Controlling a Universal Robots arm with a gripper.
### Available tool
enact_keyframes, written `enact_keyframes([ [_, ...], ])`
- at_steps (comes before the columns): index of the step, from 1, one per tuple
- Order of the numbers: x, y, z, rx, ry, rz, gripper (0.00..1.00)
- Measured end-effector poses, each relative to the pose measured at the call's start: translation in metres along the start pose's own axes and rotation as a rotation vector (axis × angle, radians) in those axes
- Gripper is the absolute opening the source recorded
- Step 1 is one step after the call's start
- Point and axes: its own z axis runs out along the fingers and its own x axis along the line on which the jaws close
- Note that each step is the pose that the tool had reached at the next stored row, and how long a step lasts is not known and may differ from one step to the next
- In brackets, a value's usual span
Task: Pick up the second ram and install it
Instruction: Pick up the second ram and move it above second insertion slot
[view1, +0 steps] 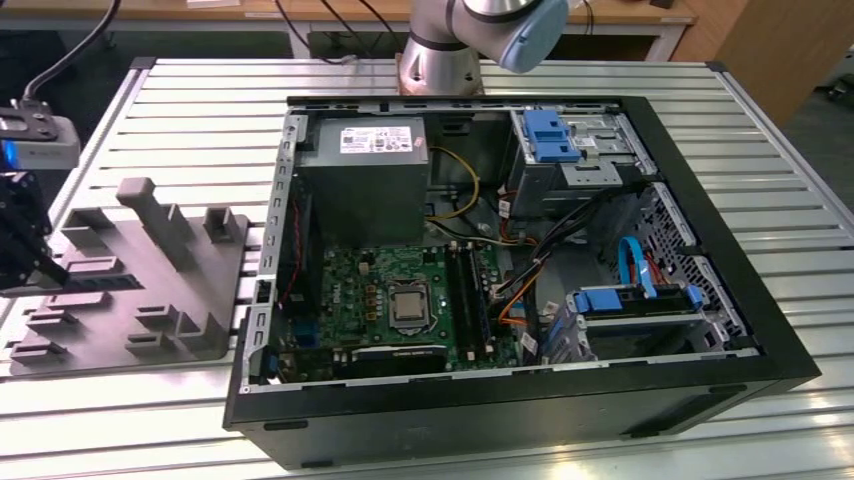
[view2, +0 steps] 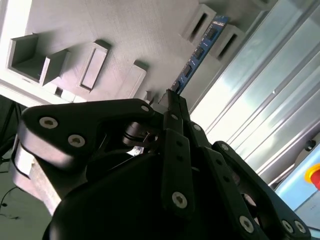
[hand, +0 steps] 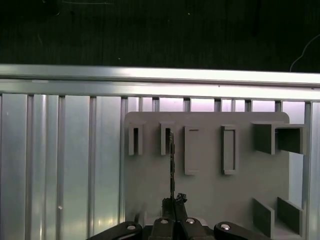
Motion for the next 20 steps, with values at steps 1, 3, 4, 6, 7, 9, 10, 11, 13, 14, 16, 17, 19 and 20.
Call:
enact_keyframes([
  [1,0.0,0.0,-0.002,0.0,0.0001,0.0,0.11],
  [3,-0.0001,-0.0001,-0.0048,0.0,0.0,0.0,0.11],
  [4,-0.0002,-0.0002,-0.0068,0.0,0.0,0.0,0.11],
  [6,-0.0003,-0.0003,-0.0111,0.0,0.0001,0.0,0.11],
  [7,-0.0004,-0.0003,-0.0137,-0.0001,0.0001,0.0,0.11],
  [9,-0.0005,-0.0004,-0.0189,-0.0001,0.0001,0.0,0.11],
  [10,-0.0006,-0.0005,-0.0214,0.0001,0.0,0.0,0.11],
  [11,-0.0007,-0.0006,-0.0241,0.0,0.0,0.0,0.11],
  [13,-0.0008,-0.0007,-0.0288,-0.0001,0.0001,0.0,0.11],
  [14,-0.0009,-0.0008,-0.0314,0.0,0.0001,0.0,0.11],
  [16,-0.001,-0.0009,-0.0376,0.0,0.0,0.0,0.11],
  [17,-0.0011,-0.001,-0.0407,0.0,0.0,0.0,0.11],
  [19,-0.0013,-0.0012,-0.0472,0.0,0.0,0.0,0.11],
  [20,-0.0014,-0.0012,-0.0504,0.0001,0.0,0.0,0.11],
])
